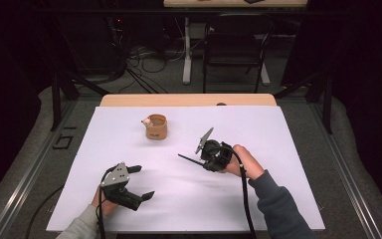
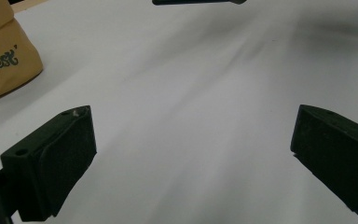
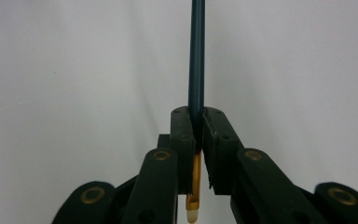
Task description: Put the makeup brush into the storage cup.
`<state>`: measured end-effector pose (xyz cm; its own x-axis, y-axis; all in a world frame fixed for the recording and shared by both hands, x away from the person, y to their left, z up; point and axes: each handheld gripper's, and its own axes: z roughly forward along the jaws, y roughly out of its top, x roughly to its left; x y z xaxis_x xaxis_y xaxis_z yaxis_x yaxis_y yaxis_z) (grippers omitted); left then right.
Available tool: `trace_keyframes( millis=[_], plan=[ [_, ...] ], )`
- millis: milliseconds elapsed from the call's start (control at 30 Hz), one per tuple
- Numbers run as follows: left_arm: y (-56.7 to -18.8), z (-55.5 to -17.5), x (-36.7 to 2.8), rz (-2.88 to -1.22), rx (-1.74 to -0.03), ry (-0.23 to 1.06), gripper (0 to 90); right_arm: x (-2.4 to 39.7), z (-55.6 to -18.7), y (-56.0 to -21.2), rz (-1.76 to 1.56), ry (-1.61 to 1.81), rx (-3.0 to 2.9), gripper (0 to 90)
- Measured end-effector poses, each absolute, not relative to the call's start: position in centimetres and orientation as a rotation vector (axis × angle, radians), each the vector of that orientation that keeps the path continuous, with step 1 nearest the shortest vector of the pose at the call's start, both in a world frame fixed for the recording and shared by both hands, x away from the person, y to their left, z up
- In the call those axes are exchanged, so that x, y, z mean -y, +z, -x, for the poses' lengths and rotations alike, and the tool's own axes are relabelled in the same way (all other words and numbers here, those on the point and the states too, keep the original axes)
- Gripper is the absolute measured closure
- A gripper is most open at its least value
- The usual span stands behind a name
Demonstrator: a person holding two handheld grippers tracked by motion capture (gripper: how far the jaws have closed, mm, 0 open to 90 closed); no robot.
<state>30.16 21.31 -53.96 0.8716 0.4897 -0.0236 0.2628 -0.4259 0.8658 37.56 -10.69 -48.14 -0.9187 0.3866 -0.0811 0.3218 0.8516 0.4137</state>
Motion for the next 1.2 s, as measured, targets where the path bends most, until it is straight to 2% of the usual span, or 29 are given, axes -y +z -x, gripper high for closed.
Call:
trace_keyframes(
  millis=[500, 833, 1200],
  plan=[
    [-53.4, -31.7, -19.7, -2.124, -0.46, 0.226, 0.0, 9.2, -36.6, -48.2, -0.45, 0.558, -2.923, 83.4],
    [-52.9, -32.5, -18.5, -2.18, -0.396, 0.266, 0.0, 8.8, -36.3, -48.3, -0.41, 0.556, -2.93, 83.4],
    [-52.3, -33.6, -17.3, -2.246, -0.374, 0.175, 0.2, 7.7, -36.0, -49.1, -0.35, 0.519, -2.964, 83.4]
  ],
)
